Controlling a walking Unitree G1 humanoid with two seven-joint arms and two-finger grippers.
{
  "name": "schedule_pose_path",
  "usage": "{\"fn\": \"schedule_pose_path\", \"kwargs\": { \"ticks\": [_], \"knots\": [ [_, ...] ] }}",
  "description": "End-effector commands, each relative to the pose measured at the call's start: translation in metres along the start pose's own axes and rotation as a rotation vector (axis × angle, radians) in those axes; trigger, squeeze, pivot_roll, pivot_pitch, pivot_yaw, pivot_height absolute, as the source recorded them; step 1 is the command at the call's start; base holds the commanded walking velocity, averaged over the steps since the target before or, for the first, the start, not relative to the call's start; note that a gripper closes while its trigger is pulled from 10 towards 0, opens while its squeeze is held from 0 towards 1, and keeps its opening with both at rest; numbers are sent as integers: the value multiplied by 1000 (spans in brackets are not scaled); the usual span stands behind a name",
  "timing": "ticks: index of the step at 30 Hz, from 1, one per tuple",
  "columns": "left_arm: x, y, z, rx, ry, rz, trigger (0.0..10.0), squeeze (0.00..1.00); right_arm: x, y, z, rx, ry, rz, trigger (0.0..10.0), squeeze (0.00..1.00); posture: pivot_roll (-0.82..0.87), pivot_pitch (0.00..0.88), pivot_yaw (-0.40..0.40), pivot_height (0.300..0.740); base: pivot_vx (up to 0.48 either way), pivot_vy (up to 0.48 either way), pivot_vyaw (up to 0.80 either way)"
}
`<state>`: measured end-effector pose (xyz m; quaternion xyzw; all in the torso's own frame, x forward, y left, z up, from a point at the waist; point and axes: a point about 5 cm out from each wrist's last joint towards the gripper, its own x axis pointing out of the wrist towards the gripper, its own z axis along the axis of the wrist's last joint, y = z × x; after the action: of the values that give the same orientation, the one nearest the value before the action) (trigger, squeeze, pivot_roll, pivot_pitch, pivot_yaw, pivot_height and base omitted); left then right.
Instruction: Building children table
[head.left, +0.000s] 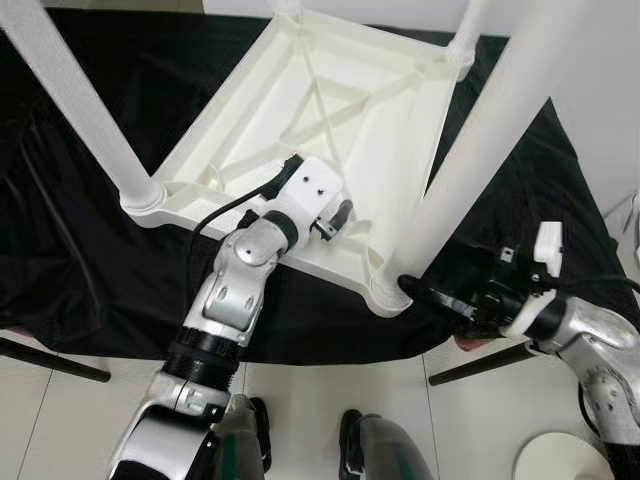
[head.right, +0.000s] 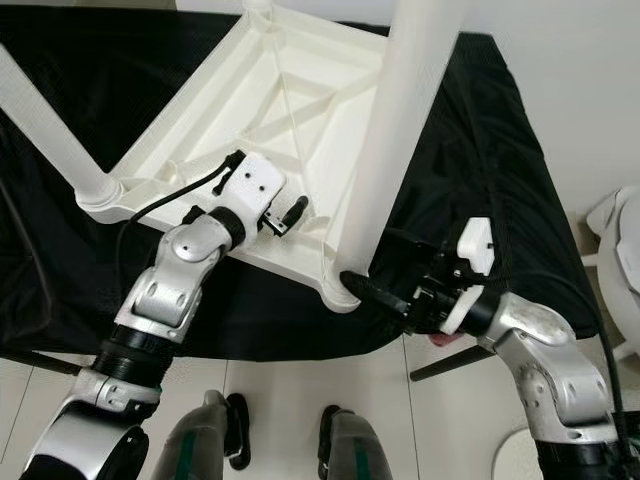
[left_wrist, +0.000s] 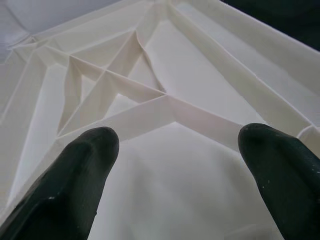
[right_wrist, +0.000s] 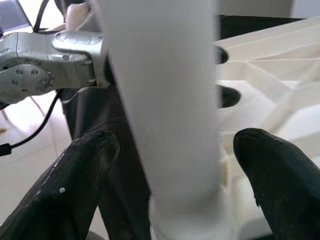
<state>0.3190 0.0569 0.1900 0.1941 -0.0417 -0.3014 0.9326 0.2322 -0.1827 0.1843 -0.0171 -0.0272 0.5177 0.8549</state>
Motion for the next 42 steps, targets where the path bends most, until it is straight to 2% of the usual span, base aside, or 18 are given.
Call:
{"fn": "schedule_pose_path", "kwargs": {
  "ticks": [1,2,3,7,11,14,19,25,30,39,42],
  "knots": [
    [-5,-1,1,-19,2,-10,10000,0,4,-1,-3,-4,6,22,10000,0,-70,81,-39,740,0,0,0],
    [-5,-1,1,-19,2,-10,10000,0,4,-1,-3,-4,6,22,10000,0,-70,81,-39,740,0,0,0],
    [-14,-4,3,-37,-8,-36,10000,0,12,-3,-3,-19,0,49,10000,0,-60,78,-50,740,0,0,0],
    [-20,-5,4,-61,-17,-49,10000,0,16,-7,-3,-34,-2,38,10000,0,-50,78,-59,740,0,0,0],
    [-40,-7,-3,-101,2,-28,10000,0,13,-30,-1,-111,-1,-93,10000,0,-48,82,-72,740,0,0,0],
    [-41,-7,-4,-103,11,-21,10000,0,13,-31,-1,-119,-3,-106,10000,0,-48,82,-72,740,0,0,0],
    [-44,-6,-4,-126,15,-28,10000,0,14,-38,-2,-142,-27,-200,10000,0,-54,82,-72,740,0,0,0],
    [-44,-5,-6,-116,25,-57,10000,0,23,-37,-5,-138,-74,-269,10000,0,-69,82,-63,740,0,0,0],
    [-43,-3,-10,-103,45,-80,10000,0,14,-43,-9,-152,-85,-363,10000,0,-82,81,-48,740,0,0,0],
    [-40,-3,-8,-118,43,-28,10000,0,14,-44,-10,-144,-101,-389,10000,0,-82,86,-40,740,0,0,0],
    [-41,-2,-6,-127,36,-11,10000,0,12,-50,-10,-142,-105,-431,10000,0,-77,88,-43,740,0,0,0]
  ]
}}
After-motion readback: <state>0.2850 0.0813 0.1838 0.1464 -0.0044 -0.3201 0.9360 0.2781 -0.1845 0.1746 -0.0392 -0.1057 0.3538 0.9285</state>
